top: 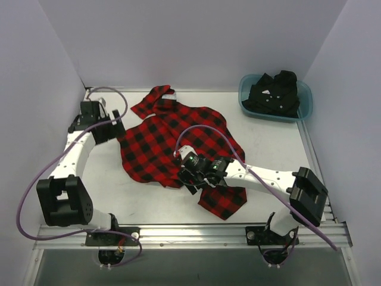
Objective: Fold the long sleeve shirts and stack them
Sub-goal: Flatten the shirt out
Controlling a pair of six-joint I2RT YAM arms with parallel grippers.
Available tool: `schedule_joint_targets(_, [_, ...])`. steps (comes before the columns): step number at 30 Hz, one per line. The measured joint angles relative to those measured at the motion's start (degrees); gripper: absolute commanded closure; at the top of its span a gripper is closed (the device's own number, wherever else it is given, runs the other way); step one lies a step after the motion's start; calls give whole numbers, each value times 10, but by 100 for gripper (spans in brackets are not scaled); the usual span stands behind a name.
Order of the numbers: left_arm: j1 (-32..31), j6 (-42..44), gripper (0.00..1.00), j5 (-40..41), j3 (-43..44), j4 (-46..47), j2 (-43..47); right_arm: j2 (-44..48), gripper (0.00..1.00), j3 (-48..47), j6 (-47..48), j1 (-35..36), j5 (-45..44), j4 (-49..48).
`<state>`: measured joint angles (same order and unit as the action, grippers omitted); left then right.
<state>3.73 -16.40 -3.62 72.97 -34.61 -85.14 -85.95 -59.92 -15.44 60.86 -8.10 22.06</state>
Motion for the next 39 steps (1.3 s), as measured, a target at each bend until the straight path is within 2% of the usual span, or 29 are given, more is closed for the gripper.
schedule_joint_targets(5, [-9, -37, 3, -24, -183, 18, 35, -58, 37, -30, 82, 0, 8, -21])
schedule_joint_targets(7, [-10, -49, 3, -32, -215, 18, 35, -86, 39, -58, 108, 0, 16, -34])
schedule_joint_targets(12, [-28, -67, 3, -33, -223, 39, 31, -140, 43, -103, 153, 0, 33, -59])
schedule_joint_targets(18, [-85, -81, 3, -19, -224, 54, 14, -187, 44, -126, 176, 1, 60, -71])
schedule_joint_targets(20, [-99, -86, 7, -10, -225, 54, 12, -192, 45, -126, 182, 3, 64, -70])
schedule_joint_targets(24, [-117, -92, 17, 2, -225, 57, -1, -200, 62, -133, 190, 9, 70, -71])
schedule_joint_targets(25, [-119, -94, 21, 3, -225, 58, -7, -203, 74, -134, 192, 10, 69, -73])
schedule_joint_targets(27, [-122, -97, 28, 7, -225, 57, -17, -205, 86, -135, 197, 11, 69, -76])
schedule_joint_targets(28, [-123, -98, 31, 9, -225, 58, -22, -206, 97, -135, 198, 11, 70, -76])
schedule_joint_targets(29, [-123, -99, 35, 12, -225, 57, -27, -206, 100, -135, 201, 11, 69, -76])
schedule_joint_targets(34, [-123, -99, 36, 21, -222, 57, -52, -187, 100, -135, 200, 12, 69, -69])
schedule_joint_targets(39, [-120, -88, 40, 33, -179, 50, -97, -77, 100, -131, 198, 10, 79, -59])
